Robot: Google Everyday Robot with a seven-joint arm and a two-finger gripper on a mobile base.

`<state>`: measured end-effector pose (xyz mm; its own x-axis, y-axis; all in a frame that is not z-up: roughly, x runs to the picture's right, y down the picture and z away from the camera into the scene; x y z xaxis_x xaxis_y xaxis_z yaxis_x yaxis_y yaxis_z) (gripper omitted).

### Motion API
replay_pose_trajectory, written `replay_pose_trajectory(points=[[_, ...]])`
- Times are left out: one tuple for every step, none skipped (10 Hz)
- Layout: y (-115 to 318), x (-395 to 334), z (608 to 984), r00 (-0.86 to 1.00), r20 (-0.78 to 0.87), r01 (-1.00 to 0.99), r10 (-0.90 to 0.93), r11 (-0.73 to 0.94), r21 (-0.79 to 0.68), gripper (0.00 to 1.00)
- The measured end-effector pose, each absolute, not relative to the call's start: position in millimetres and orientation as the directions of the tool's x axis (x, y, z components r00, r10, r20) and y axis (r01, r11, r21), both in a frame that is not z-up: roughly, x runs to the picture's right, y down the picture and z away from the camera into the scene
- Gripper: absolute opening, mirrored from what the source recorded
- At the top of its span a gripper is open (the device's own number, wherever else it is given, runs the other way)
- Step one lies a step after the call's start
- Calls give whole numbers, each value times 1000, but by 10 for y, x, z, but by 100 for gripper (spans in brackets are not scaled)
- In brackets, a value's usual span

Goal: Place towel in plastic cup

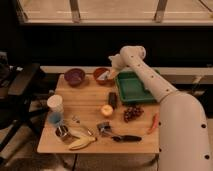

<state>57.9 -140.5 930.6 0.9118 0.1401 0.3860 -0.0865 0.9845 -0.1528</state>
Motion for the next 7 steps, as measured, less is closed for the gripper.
replay_pose_trajectory(points=[[-1411, 576, 9306, 912, 387, -86, 139, 985, -152, 80], [-1423, 565, 9311, 911, 392, -76, 127, 987, -142, 80], [-1454, 537, 9328, 912, 397, -62, 106, 991, -122, 80], [-1524, 463, 9421, 915, 398, -30, 62, 996, -87, 80], [-1563, 406, 9509, 919, 393, -10, 33, 998, -63, 80], [-1570, 355, 9552, 921, 390, 3, 15, 999, -45, 80], [-1569, 375, 9607, 927, 374, 16, -9, 1000, -17, 80]])
